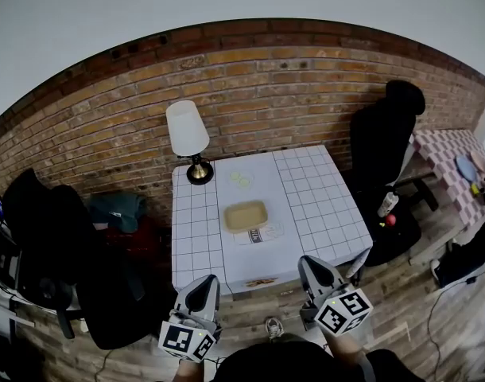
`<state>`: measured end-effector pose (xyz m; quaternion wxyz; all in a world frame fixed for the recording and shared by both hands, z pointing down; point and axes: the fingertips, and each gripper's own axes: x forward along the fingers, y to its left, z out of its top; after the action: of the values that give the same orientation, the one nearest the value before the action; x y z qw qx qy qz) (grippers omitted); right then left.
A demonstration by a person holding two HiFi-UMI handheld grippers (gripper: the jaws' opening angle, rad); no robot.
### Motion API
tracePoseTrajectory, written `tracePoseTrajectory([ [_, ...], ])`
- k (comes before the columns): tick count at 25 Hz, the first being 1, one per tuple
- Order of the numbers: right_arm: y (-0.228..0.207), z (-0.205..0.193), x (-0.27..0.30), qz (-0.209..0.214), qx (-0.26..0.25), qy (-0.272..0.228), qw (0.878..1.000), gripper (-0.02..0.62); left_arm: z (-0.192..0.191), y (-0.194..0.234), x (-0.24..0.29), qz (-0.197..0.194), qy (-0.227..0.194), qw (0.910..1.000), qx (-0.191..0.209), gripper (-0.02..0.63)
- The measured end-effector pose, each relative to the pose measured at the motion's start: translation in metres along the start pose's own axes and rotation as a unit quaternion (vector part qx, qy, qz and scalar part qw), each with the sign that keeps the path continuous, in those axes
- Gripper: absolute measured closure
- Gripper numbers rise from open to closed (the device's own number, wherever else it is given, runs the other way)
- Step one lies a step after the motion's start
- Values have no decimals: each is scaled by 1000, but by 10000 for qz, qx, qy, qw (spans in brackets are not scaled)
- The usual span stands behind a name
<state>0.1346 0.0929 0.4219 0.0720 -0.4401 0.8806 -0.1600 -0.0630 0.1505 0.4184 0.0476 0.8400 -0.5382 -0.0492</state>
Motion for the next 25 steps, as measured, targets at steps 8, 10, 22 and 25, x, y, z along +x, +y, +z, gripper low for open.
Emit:
tracePoseTrajectory([
  [8, -31, 9, 42, 298, 1, 153, 9994, 592, 0, 10, 45, 221, -2, 9997, 48, 595],
  [10, -38, 11, 52, 379, 0, 206, 9991, 592, -1, 13, 54, 291, 4, 9996, 57, 595],
  [22, -66, 9, 93, 744, 41, 515, 9959, 591, -14, 27, 87, 674, 187, 9975, -56, 596],
  [25, -67, 5, 98, 734, 59, 556, 9957, 591, -17, 30, 91, 638, 226, 9977, -57, 595],
])
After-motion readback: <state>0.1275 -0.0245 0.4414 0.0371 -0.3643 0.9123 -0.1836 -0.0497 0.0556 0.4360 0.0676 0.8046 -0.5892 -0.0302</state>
